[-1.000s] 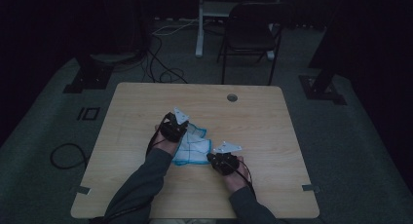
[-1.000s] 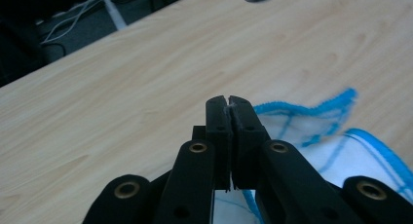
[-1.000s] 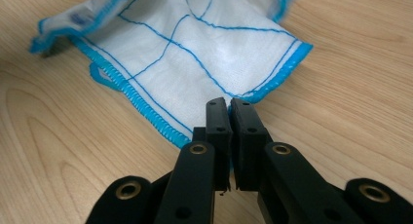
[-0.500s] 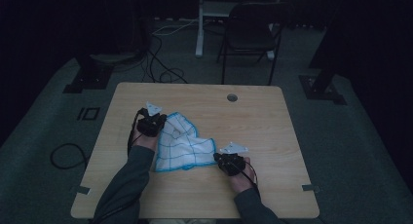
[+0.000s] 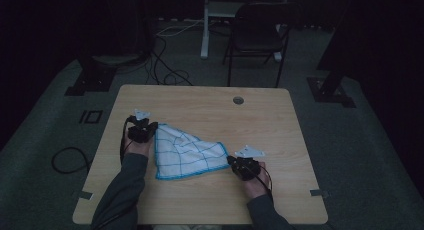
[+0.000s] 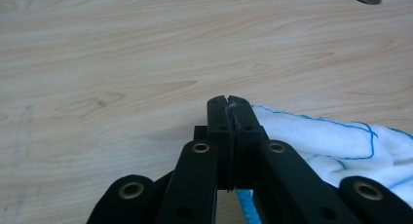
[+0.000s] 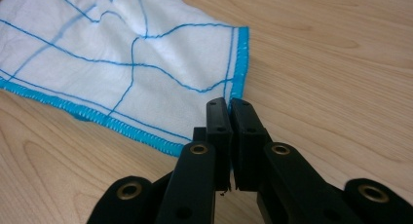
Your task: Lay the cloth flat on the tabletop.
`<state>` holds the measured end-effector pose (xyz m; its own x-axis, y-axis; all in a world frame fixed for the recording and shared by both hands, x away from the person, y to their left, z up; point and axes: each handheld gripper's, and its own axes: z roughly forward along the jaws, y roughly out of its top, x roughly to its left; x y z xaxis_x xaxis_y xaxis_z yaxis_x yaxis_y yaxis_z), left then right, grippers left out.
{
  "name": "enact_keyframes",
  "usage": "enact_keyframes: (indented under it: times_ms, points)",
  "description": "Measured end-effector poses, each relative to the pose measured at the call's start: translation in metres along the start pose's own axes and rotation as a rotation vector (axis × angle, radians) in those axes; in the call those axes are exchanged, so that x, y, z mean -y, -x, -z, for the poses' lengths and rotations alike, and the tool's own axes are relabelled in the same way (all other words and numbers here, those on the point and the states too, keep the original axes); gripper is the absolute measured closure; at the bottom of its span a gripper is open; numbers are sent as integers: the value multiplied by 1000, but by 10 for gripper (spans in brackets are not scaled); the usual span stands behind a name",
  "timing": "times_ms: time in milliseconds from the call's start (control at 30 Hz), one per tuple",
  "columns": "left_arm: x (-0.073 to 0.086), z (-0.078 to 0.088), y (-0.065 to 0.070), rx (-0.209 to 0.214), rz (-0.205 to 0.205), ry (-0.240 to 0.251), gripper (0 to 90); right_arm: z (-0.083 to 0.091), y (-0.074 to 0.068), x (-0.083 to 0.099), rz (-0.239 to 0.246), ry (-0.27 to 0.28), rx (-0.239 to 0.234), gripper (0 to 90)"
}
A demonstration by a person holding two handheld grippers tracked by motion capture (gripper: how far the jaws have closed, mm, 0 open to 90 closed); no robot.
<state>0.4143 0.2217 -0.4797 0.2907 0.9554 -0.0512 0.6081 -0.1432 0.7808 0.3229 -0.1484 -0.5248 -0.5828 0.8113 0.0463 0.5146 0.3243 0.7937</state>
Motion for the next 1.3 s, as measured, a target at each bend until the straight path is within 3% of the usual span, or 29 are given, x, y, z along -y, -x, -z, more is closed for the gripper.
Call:
enact_keyframes:
  times_ms: [200, 400, 667, 767, 900, 1100, 1300]
  points:
    - [9, 2, -17, -24, 54, -16, 900, 13, 0, 3, 25, 4, 31, 881]
    - [27, 0, -21, -35, 69, -65, 898, 19, -3, 7, 5, 8, 12, 881]
    - [30, 10, -21, -28, 68, -43, 763, 18, -6, 16, 15, -41, -5, 873]
    - [25, 17, -12, -4, 29, -22, 738, 20, -7, 19, 19, -36, -13, 835]
    - [17, 13, 5, 38, -24, -27, 710, 21, -7, 14, 16, -6, -7, 757]
    - [6, -9, 36, 98, -98, -65, 651, 17, -7, -1, 33, 18, -3, 701]
    - [0, -37, 67, 128, -188, -122, 616, -3, -3, -14, 22, 10, -5, 684]
